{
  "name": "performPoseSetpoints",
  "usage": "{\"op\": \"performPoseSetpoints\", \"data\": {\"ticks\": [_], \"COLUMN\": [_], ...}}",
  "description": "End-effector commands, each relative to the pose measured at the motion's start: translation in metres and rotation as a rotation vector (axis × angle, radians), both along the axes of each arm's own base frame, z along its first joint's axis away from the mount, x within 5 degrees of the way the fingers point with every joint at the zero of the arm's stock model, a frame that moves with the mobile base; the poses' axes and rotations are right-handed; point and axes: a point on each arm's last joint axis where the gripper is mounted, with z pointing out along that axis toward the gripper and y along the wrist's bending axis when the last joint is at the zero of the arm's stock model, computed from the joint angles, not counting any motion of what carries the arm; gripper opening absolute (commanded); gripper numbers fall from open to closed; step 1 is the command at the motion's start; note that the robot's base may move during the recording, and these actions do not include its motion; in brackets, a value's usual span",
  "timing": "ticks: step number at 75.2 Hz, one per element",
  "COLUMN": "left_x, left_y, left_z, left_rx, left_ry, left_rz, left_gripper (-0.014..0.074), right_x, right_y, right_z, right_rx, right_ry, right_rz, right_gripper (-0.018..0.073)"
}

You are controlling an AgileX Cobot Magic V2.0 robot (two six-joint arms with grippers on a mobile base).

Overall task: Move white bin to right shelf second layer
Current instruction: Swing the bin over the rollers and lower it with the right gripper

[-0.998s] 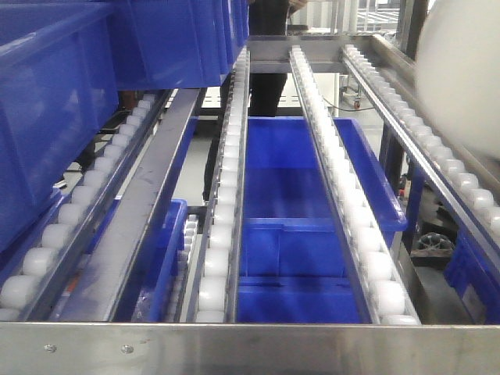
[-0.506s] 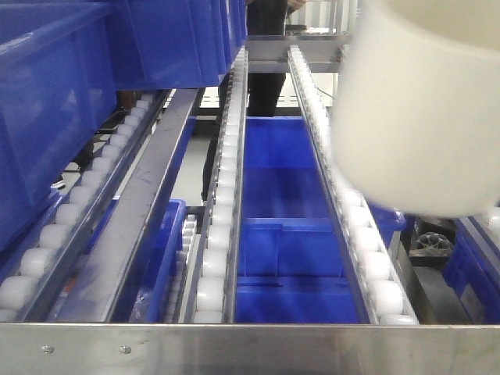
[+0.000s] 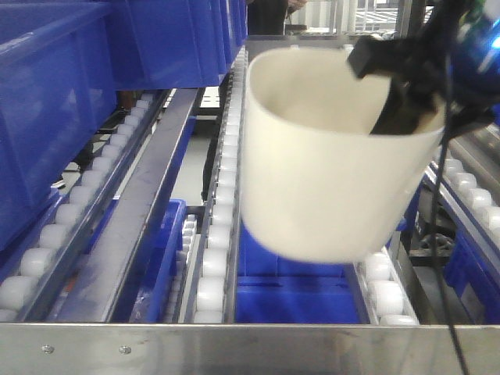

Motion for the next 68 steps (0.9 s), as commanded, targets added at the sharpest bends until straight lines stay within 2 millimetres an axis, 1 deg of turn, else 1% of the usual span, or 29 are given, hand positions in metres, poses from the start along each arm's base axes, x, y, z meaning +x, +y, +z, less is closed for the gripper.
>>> {"op": "performPoseSetpoints", "data": {"ticks": [1, 22, 38, 61, 68], "left_x": [0.001, 0.001, 0.001, 0.001, 0.001], "left_y": [0.0, 0.0, 0.0, 0.0, 0.0], "left_z": [-0.004, -0.004, -0.004, -0.004, -0.004], "left_rx": [-0.011, -0.011, -0.011, -0.011, -0.011], "left_ry": [-0.064, -0.064, -0.064, -0.064, -0.064], "left_rz": [-0.006, -0.006, -0.006, -0.006, -0.006], "left_gripper": [0.0085, 0.0085, 0.0085, 0.0085, 0.0085], "right_x": [0.006, 0.008, 0.011, 0.015, 0.015], "right_y": [0.004, 0.007, 0.008, 0.009, 0.009], "right_z": [0.021, 0.012, 0.0, -0.01, -0.017], "right_rx": [0.035, 0.02, -0.002, -0.021, -0.029], "right_ry": [-0.119, -0.088, -0.043, -0.017, -0.002], "right_rz": [0.003, 0.01, 0.015, 0.019, 0.018], "right_gripper": [0.0056, 0.0056, 0.0056, 0.0056, 0.0056]}}
